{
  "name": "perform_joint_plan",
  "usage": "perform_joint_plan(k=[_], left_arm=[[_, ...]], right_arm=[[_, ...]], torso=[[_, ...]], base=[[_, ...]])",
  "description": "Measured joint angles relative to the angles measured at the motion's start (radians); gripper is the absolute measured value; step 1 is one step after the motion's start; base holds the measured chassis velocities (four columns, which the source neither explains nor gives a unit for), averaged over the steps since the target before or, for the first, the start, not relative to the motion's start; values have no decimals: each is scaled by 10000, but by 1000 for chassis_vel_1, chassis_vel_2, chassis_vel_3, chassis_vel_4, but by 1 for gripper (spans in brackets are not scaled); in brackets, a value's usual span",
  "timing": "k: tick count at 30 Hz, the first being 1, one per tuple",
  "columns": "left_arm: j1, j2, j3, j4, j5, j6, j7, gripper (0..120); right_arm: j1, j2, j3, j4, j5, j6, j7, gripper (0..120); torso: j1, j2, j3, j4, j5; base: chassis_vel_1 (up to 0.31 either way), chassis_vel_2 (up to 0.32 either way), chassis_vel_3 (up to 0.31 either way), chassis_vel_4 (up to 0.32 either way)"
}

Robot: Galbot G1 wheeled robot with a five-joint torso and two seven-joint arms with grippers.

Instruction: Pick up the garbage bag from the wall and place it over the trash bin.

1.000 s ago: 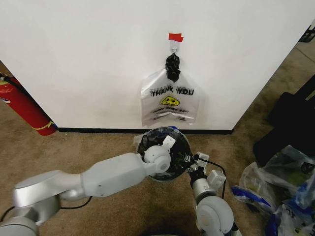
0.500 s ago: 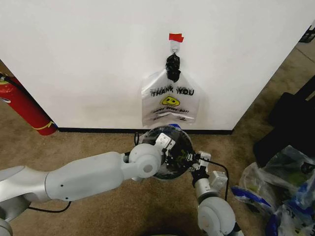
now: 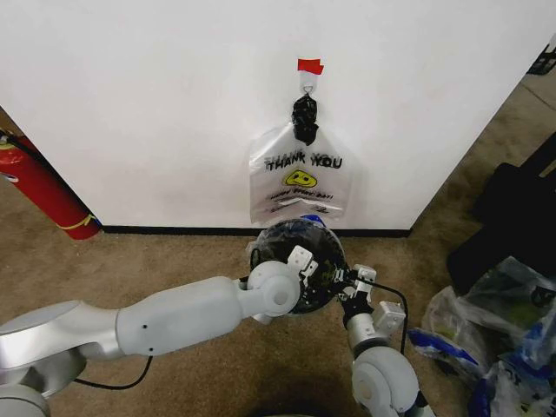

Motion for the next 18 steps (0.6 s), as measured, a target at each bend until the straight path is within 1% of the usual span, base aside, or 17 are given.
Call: perform_joint_plan(k=[1,3,4,9,11,18], left_arm=[[-2,-28,12,62,37,0,14,0],[-23,-184,89,444,239,-1,66,0],[-23,-184,89,444,239,-1,66,0],[-40,-402,174,1029,522,-4,155,0],[-41,-594,195,1331,666,-7,207,0],[-92,-904,243,1880,866,-11,282,0]], right_arm=[[1,0,-8,3,-3,0,-5,0],[6,0,-54,24,-4,0,-17,0],[6,0,-54,24,-4,0,-17,0],[12,-5,-73,69,-2,-1,-61,0],[-10,-11,-75,84,-1,-1,-78,0],[-55,-35,-65,169,25,-22,-95,0]], torso=[[0,0,0,0,0],[0,0,0,-1,0],[0,0,0,-1,0],[0,0,0,0,0],[0,0,0,0,-1],[1,0,0,0,-1]], base=[[0,0,0,0],[0,0,0,0],[0,0,0,0],[0,0,0,0],[0,0,0,0],[0,0,0,0]])
